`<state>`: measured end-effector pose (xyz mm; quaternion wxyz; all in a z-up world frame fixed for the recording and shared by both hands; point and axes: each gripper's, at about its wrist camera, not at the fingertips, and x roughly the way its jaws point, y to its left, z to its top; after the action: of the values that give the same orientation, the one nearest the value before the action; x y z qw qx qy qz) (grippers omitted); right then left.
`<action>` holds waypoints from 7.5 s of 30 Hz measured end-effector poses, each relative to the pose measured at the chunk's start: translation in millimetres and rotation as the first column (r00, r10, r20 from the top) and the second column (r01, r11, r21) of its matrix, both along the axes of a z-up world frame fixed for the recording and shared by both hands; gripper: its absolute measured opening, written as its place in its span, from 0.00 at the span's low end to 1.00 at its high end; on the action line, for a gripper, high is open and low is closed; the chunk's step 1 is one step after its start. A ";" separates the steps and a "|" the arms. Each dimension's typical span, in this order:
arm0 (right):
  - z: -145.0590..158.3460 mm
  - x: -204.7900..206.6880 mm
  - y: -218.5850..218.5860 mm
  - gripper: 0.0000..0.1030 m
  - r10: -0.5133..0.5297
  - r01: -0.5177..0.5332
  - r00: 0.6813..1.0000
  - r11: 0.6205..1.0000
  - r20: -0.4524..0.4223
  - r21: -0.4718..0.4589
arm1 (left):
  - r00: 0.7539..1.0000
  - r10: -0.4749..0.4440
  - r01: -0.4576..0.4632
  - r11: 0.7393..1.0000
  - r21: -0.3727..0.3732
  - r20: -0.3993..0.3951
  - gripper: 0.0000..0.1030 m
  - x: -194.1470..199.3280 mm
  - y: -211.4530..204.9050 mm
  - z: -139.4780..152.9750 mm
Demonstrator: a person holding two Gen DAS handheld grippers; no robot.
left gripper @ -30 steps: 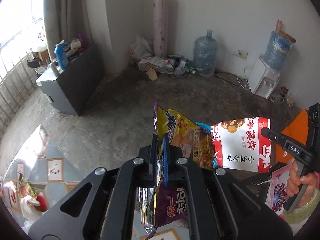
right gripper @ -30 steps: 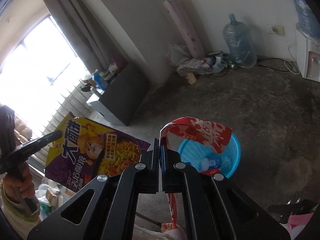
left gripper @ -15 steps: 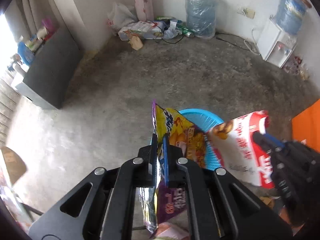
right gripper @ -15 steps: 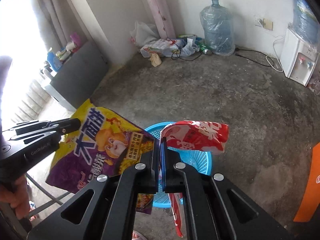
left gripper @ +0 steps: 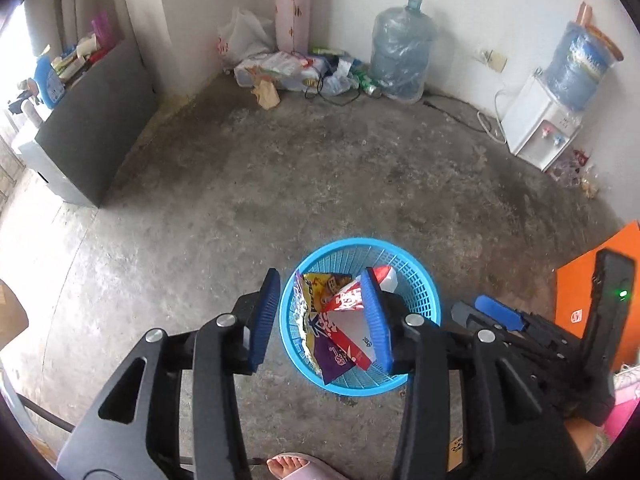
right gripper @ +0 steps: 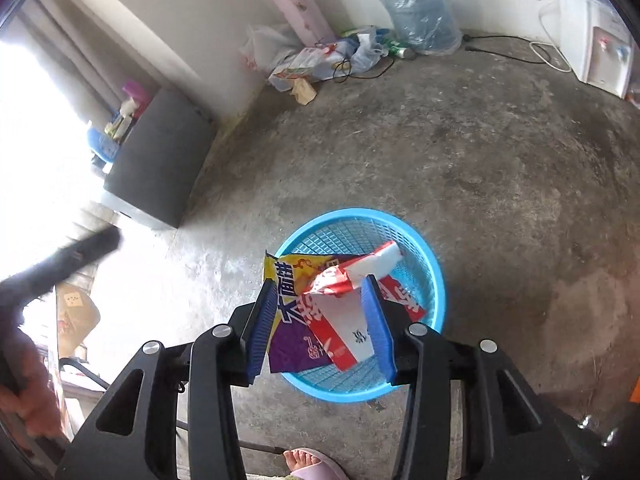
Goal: Collect trash
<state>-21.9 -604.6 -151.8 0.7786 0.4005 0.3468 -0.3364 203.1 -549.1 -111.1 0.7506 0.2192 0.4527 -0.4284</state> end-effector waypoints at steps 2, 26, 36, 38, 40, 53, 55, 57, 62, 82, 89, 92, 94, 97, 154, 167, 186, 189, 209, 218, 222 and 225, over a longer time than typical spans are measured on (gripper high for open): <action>5.2 -4.8 10.0 0.42 -0.004 0.004 1.000 1.000 0.006 -0.014 | 1.000 -0.002 0.001 0.999 -0.032 -0.004 0.42 -3.0 10.4 17.9; 193.0 30.9 280.4 0.94 0.369 -0.274 0.928 0.770 0.051 -0.576 | 0.894 0.403 -0.340 0.896 -0.287 0.198 0.80 -62.0 423.6 187.5; 225.8 90.9 387.8 0.94 0.692 -0.483 0.718 0.575 0.078 -0.660 | 0.642 0.737 -0.660 0.671 -0.338 0.210 0.80 -93.3 614.1 198.6; 226.2 100.3 401.7 0.94 0.727 -0.521 0.681 0.565 0.087 -0.640 | 0.618 0.763 -0.688 0.641 -0.341 0.187 0.80 -101.6 632.4 190.2; 224.1 110.0 414.7 0.94 0.761 -0.566 0.641 0.556 0.099 -0.609 | 0.598 0.782 -0.709 0.618 -0.338 0.175 0.81 -108.6 648.3 178.5; 175.1 170.6 486.7 0.46 0.905 -0.852 0.410 0.426 0.118 -0.305 | 0.547 0.837 -0.797 0.518 -0.311 -0.005 0.73 -101.9 715.3 115.4; 164.8 181.3 503.1 0.39 0.921 -0.887 0.370 0.388 0.119 -0.251 | 0.547 0.836 -0.806 0.512 -0.298 -0.043 0.63 -96.5 723.4 104.8; 152.4 191.3 517.2 0.33 0.937 -0.917 0.327 0.346 0.123 -0.197 | 0.546 0.833 -0.815 0.501 -0.291 -0.093 0.52 -91.4 732.0 94.7; 117.5 216.7 563.4 0.21 0.970 -0.972 0.210 0.221 0.122 -0.082 | 0.525 0.829 -0.843 0.476 -0.251 -0.193 0.18 -79.1 750.9 67.6; 93.8 254.1 611.2 0.26 0.977 -0.970 0.214 0.212 -0.001 -0.115 | 0.487 0.811 -0.870 0.421 -0.255 -0.324 0.11 -60.3 782.8 44.5; 94.1 261.4 613.8 0.44 0.961 -0.951 0.274 0.266 -0.030 -0.158 | 0.491 0.815 -0.868 0.427 -0.254 -0.308 0.11 -58.0 784.2 45.8; 90.0 265.1 613.3 0.47 0.957 -0.947 0.288 0.281 -0.030 -0.156 | 0.488 0.818 -0.870 0.425 -0.250 -0.304 0.11 -55.1 785.4 45.7; 88.1 266.3 614.2 0.47 0.955 -0.946 0.295 0.289 -0.027 -0.148 | 0.488 0.820 -0.870 0.426 -0.248 -0.299 0.11 -53.8 784.6 46.0; 82.2 271.7 615.2 0.47 0.953 -0.946 0.303 0.300 -0.010 -0.121 | 0.490 0.828 -0.868 0.433 -0.243 -0.274 0.11 -49.9 784.0 46.9; 66.7 250.5 662.9 0.19 0.989 -0.991 0.133 0.133 0.064 -0.003 | 0.456 0.862 -0.882 0.407 -0.236 -0.221 0.54 -58.7 797.3 52.5; 126.0 225.3 601.9 0.27 0.966 -0.923 0.258 0.238 -0.027 -0.303 | 0.544 0.828 -0.805 0.467 -0.367 -0.139 0.54 -37.1 775.5 103.3; 107.3 272.7 548.6 0.53 0.961 -0.929 0.252 0.206 -0.116 -0.309 | 0.799 0.598 -0.567 0.783 -0.257 0.059 0.22 30.5 626.1 101.9; 99.7 275.7 549.7 0.58 0.968 -0.939 0.223 0.181 -0.117 -0.294 | 0.802 0.595 -0.568 0.788 -0.238 0.058 0.22 35.0 622.8 96.2; 79.6 277.9 561.1 0.51 0.972 -0.961 0.176 0.135 -0.157 -0.240 | 0.772 0.622 -0.598 0.781 -0.181 0.130 0.05 36.1 623.1 96.8; 115.5 243.7 532.5 0.51 0.965 -0.935 0.256 0.233 -0.053 -0.268 | 0.754 0.642 -0.603 0.760 -0.241 0.137 0.03 11.8 628.5 130.6; 135.3 219.7 508.4 0.51 0.947 -0.908 0.320 0.315 0.028 -0.278 | 0.767 0.626 -0.575 0.769 -0.281 0.144 0.03 -6.1 620.2 151.1; 151.0 195.2 484.2 0.51 0.921 -0.873 0.379 0.388 0.090 -0.297 | 0.791 0.596 -0.540 0.785 -0.304 0.135 0.03 -15.0 603.4 164.6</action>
<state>173.4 -120.4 -0.8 0.9068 0.1041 0.3758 0.1599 188.1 54.4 53.5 0.9124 0.0224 0.3524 -0.2068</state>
